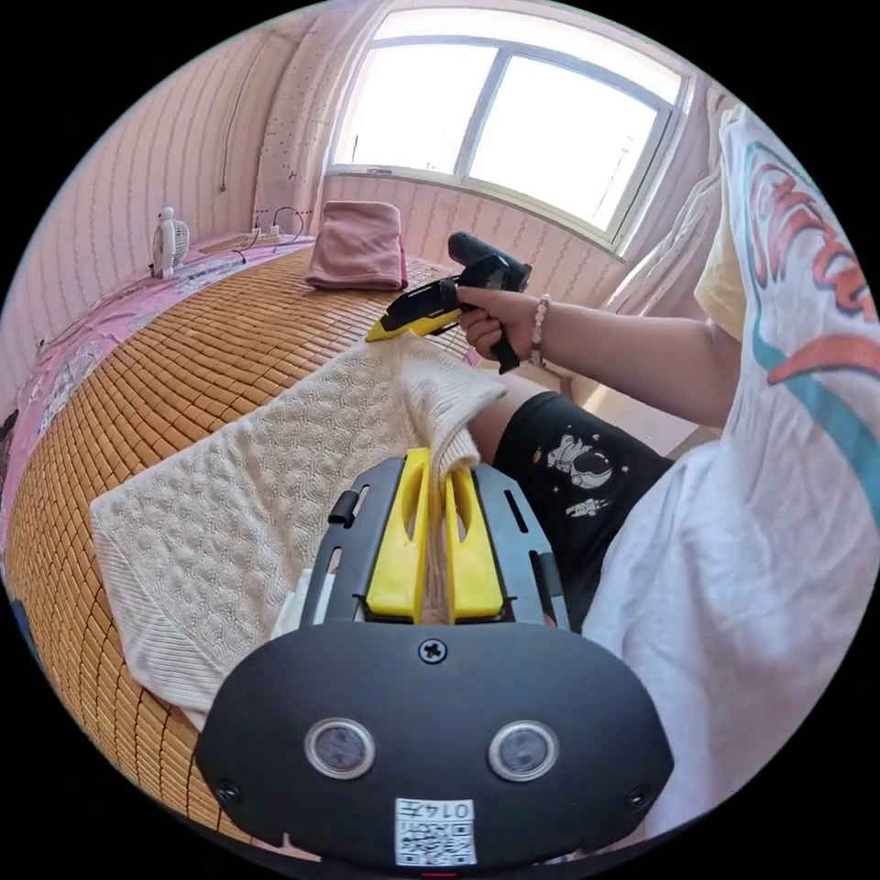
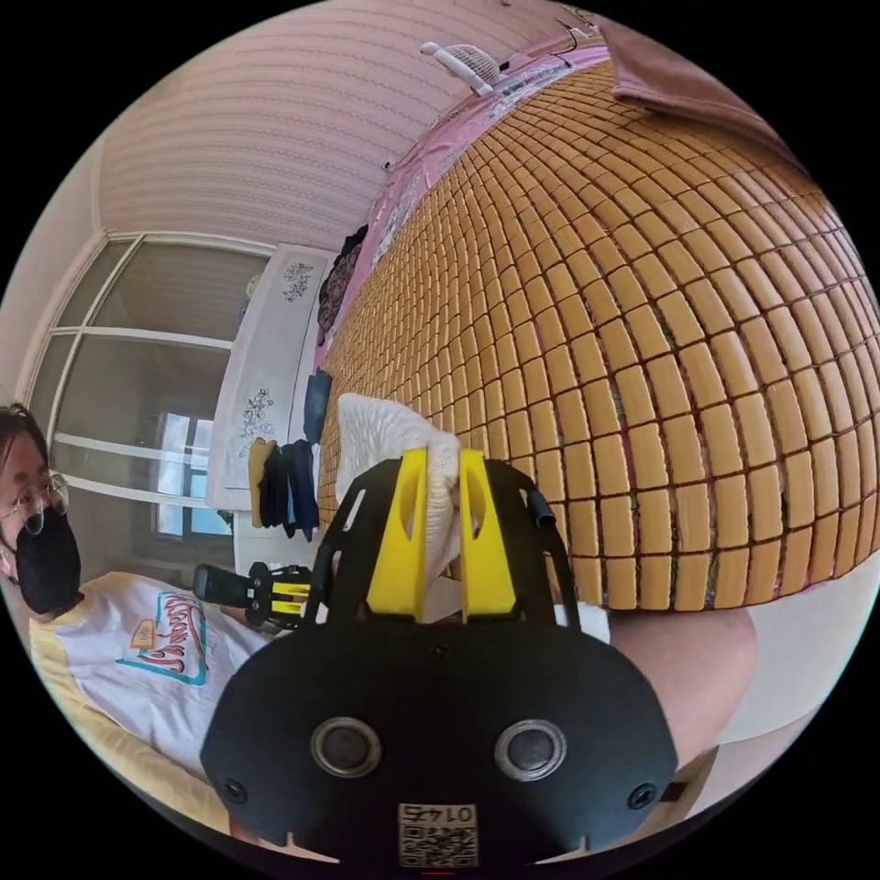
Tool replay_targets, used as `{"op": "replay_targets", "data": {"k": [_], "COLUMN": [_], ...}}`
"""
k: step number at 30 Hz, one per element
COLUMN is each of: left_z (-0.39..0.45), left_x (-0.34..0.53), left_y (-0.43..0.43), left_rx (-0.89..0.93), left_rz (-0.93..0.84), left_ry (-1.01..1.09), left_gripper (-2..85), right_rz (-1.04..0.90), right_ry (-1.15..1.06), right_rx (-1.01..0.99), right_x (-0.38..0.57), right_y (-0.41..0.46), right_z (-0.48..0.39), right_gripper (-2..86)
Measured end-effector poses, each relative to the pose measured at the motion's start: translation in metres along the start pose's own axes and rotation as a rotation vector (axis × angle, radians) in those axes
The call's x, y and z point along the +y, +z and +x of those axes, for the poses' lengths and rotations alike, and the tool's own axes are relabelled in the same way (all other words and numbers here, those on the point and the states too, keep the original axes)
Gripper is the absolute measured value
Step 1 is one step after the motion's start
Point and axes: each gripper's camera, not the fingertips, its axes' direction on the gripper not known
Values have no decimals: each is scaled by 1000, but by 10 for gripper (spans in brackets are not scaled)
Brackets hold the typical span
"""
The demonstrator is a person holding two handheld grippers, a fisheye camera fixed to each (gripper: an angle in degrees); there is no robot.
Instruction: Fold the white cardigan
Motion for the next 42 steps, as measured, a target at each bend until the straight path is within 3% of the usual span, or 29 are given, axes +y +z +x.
{"op": "replay_targets", "data": {"k": [4, 8, 13, 17, 20, 23, 25, 29, 35, 42], "left_z": [0, -20, -66, -117, -133, -142, -151, -182, -226, -217], "left_x": [-28, -26, 12, 59, 77, 69, 56, 7, -51, -76], "left_y": [-25, -61, -89, -94, -116, -132, -135, -116, -61, -45], "left_rx": [107, 83, -107, -226, -249, -295, -295, -231, -185, -160], "left_rz": [190, 280, 175, 35, 74, 119, 145, 164, -34, -167], "left_ry": [-28, -98, -280, -611, -719, -693, -645, -507, -521, -496], "left_gripper": [-3, -2, 11, 38, 40, 39, 39, 133, 246, 205], "right_rz": [149, 187, 45, -58, -78, -47, -4, 0, -24, 91], "right_ry": [-18, -144, -379, -352, -336, -374, -351, -240, -4, -9], "right_rx": [44, 161, 173, -3, -99, -33, 126, 281, 196, 81], "right_x": [28, 23, -25, -59, -64, -46, -23, 18, 65, 75], "right_y": [-84, -111, -9, 87, 117, 96, 68, 39, 43, 75], "right_z": [-20, -76, -154, -154, -154, -150, -134, -96, -43, -48], "right_gripper": [55, 53, 60, 52, 55, 70, 75, 117, 180, 165]}}
